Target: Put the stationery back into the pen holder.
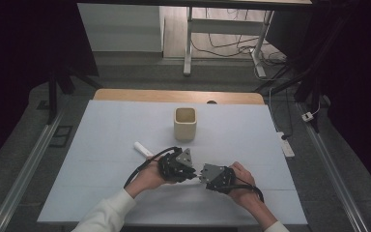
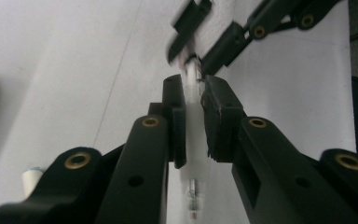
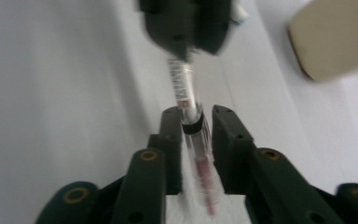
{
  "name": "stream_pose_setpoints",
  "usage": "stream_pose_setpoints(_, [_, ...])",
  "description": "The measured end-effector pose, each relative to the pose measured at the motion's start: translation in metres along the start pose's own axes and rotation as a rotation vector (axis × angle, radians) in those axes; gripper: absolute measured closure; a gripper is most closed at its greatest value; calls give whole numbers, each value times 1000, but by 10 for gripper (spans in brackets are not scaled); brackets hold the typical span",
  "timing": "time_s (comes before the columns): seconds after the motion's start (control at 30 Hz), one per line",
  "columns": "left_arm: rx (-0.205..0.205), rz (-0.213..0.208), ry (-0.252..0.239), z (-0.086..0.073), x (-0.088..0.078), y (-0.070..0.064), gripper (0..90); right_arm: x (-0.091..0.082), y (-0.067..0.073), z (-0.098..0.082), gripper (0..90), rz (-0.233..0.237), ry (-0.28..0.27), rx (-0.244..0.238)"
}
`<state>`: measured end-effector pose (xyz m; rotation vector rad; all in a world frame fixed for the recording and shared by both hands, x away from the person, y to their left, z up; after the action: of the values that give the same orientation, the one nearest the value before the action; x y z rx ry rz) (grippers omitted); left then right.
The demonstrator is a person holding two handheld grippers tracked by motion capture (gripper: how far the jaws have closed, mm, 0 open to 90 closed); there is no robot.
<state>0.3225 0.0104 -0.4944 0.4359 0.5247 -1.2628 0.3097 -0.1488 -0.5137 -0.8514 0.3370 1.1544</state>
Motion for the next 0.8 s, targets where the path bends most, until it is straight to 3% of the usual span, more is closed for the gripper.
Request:
stream_pose_setpoints(0.13, [7, 18, -48, 1, -4, 1, 759, -2, 1, 2, 782, 1, -8, -11])
stream_pose_setpoints(0.2, [10, 35, -73, 2, -7, 2, 744, -3, -1, 2, 784, -5, -31, 5])
stream_pose_setpoints(0.3, [-12, 58, -119, 4, -10, 4, 604, -6, -4, 0, 785, -14, -33, 21])
stream_pose_setpoints(0.47, [-62, 100, -178, 4, -18, 10, 460, -8, -6, -2, 785, -29, -54, 69])
stream_pose_setpoints(0.6, [-115, 123, -214, 2, -24, 16, 395, -11, -10, -2, 785, -55, -97, 113])
stream_pose_setpoints(0.8, [-147, 150, -225, -2, -26, 21, 346, -14, -15, -4, 785, -85, -136, 159])
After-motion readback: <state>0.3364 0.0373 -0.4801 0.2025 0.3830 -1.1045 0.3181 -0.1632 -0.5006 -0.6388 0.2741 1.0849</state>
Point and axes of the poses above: each handheld gripper's, and its own axes: x roughly forward along the jaws, z roughly out of its top, y roughly to its left, the point moved 3 cm from there along x, roughly forward along the jaws, and after that the axes turned 14 degrees about -y, right-handed, at the moved point
